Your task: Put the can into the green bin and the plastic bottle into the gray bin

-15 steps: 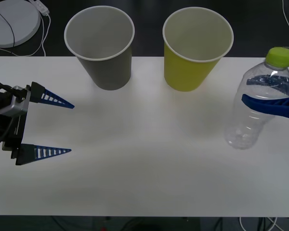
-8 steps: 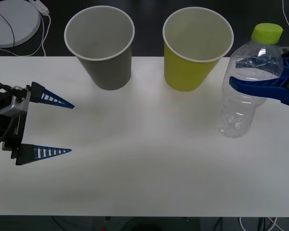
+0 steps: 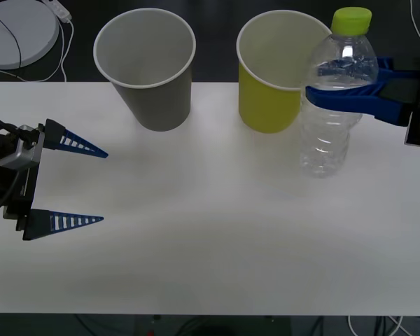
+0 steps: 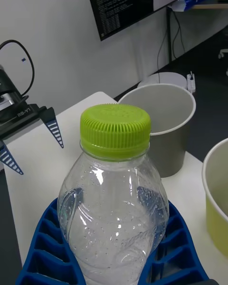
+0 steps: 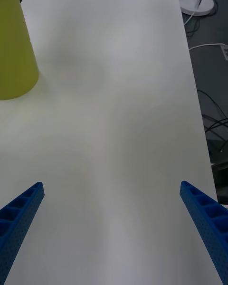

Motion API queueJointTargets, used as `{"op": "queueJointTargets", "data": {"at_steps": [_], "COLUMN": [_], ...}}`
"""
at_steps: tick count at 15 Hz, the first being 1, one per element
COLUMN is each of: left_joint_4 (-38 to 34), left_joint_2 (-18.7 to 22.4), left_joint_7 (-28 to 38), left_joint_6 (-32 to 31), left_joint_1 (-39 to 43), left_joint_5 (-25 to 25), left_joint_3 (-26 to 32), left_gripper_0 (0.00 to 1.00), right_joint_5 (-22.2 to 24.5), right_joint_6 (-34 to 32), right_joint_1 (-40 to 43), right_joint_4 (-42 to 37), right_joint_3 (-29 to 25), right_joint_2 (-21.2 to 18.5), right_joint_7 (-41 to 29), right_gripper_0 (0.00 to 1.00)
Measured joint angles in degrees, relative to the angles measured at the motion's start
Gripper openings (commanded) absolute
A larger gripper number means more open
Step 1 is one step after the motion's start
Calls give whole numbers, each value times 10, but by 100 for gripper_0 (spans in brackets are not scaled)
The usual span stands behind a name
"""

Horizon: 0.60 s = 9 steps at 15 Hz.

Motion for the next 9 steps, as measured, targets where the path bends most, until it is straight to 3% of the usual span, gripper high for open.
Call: {"op": "queueJointTargets", "data": {"at_steps": [9], "left_joint_4": [0], "left_joint_2": [0], "left_joint_7": [0], "left_joint_6": [0], "left_joint_1": [0], "left_joint_5": [0], "left_joint_3": [0], "left_gripper_0": [100], "right_joint_5": [-4], "right_joint_6": [-17], "right_joint_1": [-183], "right_joint_4": [107], "right_joint_3": [130], "right_joint_2": [-9], "right_joint_7": [-1], "right_gripper_0": [0]}}
